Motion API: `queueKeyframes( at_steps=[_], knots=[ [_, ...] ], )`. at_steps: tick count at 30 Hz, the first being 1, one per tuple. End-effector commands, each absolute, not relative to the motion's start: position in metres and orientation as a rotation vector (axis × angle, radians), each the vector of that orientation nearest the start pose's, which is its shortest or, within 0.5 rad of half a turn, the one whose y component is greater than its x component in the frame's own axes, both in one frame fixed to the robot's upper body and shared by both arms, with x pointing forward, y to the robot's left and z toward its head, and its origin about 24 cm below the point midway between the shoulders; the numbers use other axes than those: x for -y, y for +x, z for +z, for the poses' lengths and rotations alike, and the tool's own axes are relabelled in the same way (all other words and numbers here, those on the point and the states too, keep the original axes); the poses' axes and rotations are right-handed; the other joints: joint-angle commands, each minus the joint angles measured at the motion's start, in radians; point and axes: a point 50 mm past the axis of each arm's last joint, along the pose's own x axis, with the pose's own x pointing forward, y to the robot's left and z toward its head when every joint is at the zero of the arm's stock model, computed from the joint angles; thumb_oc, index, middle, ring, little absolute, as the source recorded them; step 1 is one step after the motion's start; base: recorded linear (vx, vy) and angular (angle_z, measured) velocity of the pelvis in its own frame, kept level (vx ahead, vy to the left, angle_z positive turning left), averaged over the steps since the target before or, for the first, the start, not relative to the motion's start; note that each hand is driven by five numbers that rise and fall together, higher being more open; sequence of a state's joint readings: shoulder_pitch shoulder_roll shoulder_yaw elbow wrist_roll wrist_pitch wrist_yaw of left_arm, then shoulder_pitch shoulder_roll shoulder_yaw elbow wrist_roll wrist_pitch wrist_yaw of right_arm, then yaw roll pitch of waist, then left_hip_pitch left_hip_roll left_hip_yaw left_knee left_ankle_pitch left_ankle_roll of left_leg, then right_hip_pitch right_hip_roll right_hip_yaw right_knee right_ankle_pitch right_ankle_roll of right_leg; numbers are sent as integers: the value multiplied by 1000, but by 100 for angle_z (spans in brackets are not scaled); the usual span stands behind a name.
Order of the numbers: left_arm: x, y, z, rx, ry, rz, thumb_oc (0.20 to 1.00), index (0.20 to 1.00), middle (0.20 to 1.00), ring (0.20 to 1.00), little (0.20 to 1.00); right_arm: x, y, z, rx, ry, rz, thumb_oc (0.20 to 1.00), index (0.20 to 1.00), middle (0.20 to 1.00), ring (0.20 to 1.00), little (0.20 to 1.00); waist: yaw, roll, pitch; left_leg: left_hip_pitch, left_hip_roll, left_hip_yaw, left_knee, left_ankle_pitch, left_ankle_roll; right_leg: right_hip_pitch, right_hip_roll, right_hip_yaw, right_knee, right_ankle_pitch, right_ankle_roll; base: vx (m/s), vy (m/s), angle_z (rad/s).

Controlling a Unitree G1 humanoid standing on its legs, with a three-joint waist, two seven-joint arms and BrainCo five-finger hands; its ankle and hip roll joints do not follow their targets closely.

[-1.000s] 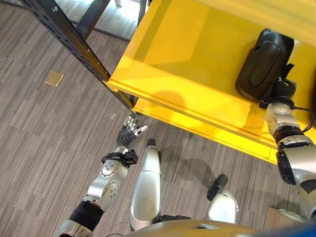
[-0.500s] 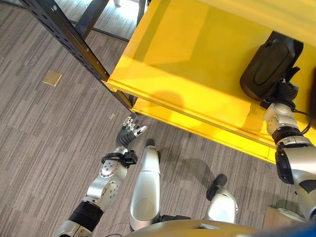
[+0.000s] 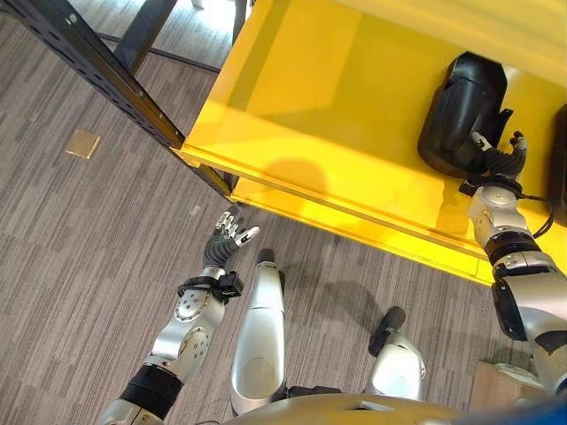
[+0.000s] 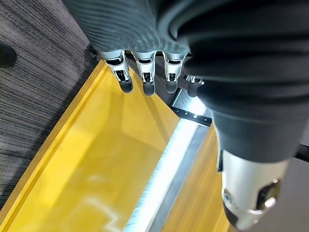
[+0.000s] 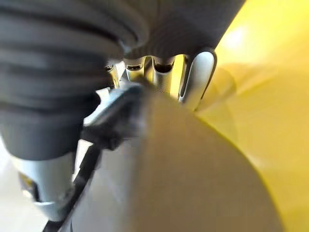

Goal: Move parts from the plastic box to the shelf.

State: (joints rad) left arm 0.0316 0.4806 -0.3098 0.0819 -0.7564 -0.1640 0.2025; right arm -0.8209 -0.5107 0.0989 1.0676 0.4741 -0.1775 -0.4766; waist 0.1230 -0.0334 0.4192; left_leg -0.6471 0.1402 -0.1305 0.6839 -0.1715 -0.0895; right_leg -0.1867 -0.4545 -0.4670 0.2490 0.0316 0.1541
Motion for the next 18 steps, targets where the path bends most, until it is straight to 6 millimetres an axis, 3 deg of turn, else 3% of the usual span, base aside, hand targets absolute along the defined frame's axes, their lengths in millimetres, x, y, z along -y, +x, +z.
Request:
queueKeyframes(
  at_steps=[1, 10, 18],
  knots=[
    [-189, 243, 38, -24, -309, 23, 1000, 1000, 1000, 1000, 1000, 280, 352, 62, -178, -79, -653, 1000, 1000, 1000, 1000, 1000, 31, 66, 101, 112, -20, 94, -129, 6, 38, -84, 5, 24, 316, -150, 21, 5, 0, -3],
    [-195, 241, 34, -32, -330, 70, 1000, 1000, 1000, 1000, 1000, 267, 342, 74, -15, 2, -623, 1000, 1000, 1000, 1000, 1000, 10, 55, 101, 109, -15, 97, -131, 7, 37, -95, 6, 32, 322, -152, 20, 2, 0, -2],
    [-197, 240, 35, -23, -330, 86, 1000, 1000, 1000, 1000, 1000, 272, 322, 90, 124, -14, -664, 1000, 1000, 1000, 1000, 1000, -9, 46, 101, 102, -12, 96, -121, 2, 37, -100, 8, 38, 326, -157, 21, 4, -7, -4]
  ],
)
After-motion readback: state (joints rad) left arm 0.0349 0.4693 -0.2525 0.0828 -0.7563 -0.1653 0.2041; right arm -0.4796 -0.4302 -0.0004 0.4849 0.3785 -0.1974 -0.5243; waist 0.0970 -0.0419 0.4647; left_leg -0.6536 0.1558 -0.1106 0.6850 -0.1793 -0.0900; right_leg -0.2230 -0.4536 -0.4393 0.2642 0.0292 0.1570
